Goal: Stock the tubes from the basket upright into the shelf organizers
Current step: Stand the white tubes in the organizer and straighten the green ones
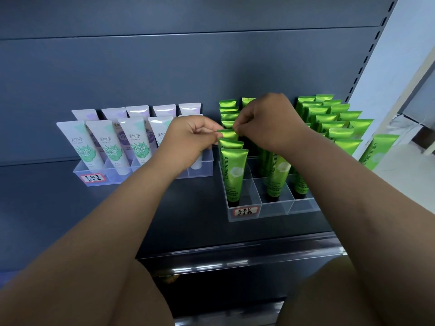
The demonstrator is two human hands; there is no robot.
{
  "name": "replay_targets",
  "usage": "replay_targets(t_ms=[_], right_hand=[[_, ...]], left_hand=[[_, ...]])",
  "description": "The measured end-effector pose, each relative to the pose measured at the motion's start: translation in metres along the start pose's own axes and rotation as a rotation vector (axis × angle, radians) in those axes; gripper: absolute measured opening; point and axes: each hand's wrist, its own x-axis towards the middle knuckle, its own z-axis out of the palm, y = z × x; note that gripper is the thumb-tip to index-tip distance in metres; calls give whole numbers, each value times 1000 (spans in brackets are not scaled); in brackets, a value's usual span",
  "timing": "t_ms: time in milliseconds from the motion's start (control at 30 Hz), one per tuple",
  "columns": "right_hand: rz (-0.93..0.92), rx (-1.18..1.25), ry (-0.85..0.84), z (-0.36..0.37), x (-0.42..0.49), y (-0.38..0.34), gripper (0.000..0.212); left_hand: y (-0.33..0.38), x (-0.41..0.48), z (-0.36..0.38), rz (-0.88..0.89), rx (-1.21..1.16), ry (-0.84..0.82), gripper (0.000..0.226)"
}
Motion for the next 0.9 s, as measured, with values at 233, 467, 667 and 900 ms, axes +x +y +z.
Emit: replay_targets(t_ms=[233,467,667,900], right_hand=[[-33,-57,-22,-4,-2,-3,14],[-111,39,82,-20,-16,-12,10],[-108,82,15,-29,-26,-21,8],[-92,-35,-95,-29,-26,-19,9]], left_hand=[[-1,-2,-1,12,12,19,16],[7,-18,-9,81,37,174,14],[9,-27,-8,117,61,123,14],[7,-26,-3,100,60,70,11]])
